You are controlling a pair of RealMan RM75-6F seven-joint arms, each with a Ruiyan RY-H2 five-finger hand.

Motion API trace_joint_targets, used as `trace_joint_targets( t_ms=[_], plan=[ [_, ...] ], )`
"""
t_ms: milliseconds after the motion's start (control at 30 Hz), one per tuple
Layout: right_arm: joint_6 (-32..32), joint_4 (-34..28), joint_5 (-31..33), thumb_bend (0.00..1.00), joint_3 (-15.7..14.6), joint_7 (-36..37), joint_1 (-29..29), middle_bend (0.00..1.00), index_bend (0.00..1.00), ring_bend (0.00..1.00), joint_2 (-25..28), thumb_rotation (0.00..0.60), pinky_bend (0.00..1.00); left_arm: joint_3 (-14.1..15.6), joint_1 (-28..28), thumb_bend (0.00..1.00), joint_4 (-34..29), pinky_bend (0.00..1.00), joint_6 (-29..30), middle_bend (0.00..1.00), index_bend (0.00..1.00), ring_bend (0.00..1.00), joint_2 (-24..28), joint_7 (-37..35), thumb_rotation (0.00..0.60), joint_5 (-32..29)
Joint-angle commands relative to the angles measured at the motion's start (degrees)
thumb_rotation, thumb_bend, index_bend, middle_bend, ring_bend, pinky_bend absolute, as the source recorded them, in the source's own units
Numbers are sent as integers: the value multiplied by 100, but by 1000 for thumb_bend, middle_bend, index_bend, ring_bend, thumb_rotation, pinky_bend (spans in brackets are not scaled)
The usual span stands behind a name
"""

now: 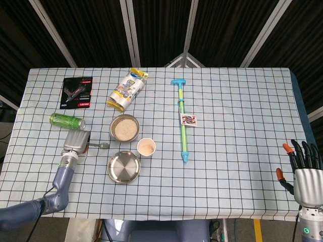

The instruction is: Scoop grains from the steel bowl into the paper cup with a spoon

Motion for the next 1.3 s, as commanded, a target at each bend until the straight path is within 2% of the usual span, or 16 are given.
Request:
trace_joint_targets(
  t_ms=[33, 433, 867, 1067, 1300],
  plan=[
    [4, 2, -3, 383, 0, -1, -1, 129, 184, 0, -3, 600, 0, 9, -14, 393, 13, 1000, -3, 988, 504, 1000, -16, 17, 600, -51],
    [-5, 0, 2, 383, 0, -4, 2, 129, 183, 0, 1, 600, 0, 68, 12, 424, -53, 1000, 77, 990, 530, 1000, 32, -104, 600, -32],
    [-8, -4, 7, 383, 1, -11, 1, 129, 184, 0, 1, 600, 0, -196, -38, 440, -737, 1000, 457, 990, 539, 1000, 582, -298, 600, 223],
    [-11, -7, 7, 383, 4, -17, 5, 129, 184, 0, 4, 600, 0, -261, -232, 442, -927, 1000, 572, 990, 540, 1000, 841, 29, 600, 364],
    [13, 2, 3, 383, 8, -20, -2, 130, 184, 0, -9, 600, 0, -388, -702, 449, -763, 1000, 378, 990, 544, 1000, 821, 668, 600, 140]
  ],
)
